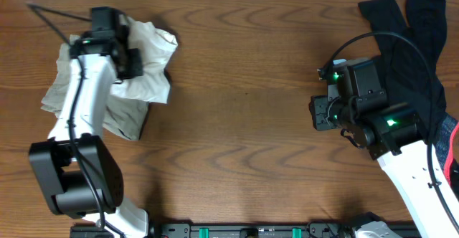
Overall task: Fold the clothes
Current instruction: 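Carry the bundle leftward with the left gripper onto the khaki garment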
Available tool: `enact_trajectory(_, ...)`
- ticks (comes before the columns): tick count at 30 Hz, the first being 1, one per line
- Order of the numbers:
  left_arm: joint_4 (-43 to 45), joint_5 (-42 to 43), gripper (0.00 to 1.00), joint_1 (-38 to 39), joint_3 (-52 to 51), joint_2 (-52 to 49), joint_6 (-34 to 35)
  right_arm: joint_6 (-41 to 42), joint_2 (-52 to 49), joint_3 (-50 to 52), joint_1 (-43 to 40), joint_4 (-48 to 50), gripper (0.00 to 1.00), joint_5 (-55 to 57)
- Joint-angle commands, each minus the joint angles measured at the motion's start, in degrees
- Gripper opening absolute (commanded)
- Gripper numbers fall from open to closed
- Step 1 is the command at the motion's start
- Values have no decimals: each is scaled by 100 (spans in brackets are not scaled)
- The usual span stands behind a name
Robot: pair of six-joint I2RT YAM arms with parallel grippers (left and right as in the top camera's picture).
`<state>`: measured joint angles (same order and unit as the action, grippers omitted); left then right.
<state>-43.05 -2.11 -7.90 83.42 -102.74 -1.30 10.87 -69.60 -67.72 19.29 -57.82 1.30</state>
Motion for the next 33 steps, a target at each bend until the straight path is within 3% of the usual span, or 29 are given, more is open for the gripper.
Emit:
enact_trajectory(1,28,-201,6,-476,155,138,55,-81,-79,-7,-52,-13,47,35)
enact_trajectory(14,111,455,8,-1707,153,125,531,-83,-96,-7,-52,-7,47,20)
enact_trajectory(22,271,1572,6,-1738,153,140,498,-83,-96,-7,-52,-11,47,20)
enact_trajectory(33,1029,1987,6,-1742,157,647,240,-83,-96,-7,-52,-33,48,20)
